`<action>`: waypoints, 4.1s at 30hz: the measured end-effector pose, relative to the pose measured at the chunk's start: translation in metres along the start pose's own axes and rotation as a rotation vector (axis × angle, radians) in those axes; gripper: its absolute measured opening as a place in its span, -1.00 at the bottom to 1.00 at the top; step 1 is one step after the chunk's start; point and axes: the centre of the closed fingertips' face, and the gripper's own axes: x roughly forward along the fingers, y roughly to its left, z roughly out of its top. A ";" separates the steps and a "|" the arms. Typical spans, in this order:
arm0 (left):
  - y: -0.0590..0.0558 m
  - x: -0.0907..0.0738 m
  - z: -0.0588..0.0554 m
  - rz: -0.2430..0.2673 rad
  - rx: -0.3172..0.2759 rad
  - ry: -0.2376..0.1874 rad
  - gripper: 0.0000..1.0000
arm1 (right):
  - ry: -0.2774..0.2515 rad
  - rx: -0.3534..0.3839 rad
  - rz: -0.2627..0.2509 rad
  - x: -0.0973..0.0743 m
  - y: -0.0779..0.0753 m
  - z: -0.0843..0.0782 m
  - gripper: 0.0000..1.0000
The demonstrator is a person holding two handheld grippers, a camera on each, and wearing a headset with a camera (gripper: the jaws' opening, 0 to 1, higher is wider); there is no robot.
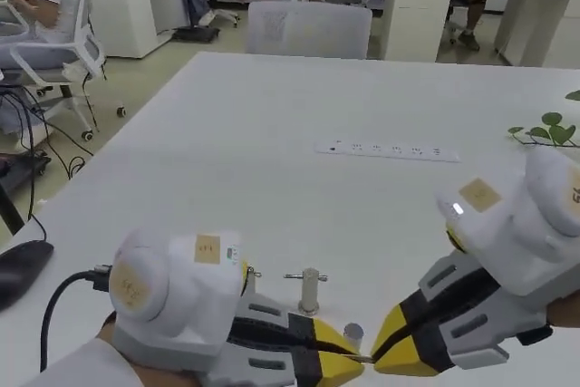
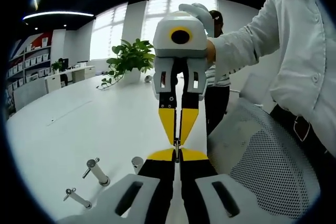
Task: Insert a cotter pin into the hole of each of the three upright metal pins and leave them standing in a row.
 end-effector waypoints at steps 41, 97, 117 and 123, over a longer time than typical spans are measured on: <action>0.066 0.029 -0.062 0.222 -0.125 0.110 -0.51 | 0.023 0.121 -0.193 -0.031 -0.021 -0.056 -0.91; 0.070 0.054 -0.084 0.157 -0.060 0.120 -0.77 | 0.152 0.154 -0.275 -0.004 -0.045 -0.081 -0.91; 0.070 0.054 -0.083 0.166 -0.056 0.107 -0.77 | 0.195 0.149 -0.252 0.007 -0.049 -0.078 -0.91; 0.069 0.054 -0.083 0.167 -0.056 0.107 -0.78 | 0.210 0.142 -0.246 0.008 -0.051 -0.078 -0.91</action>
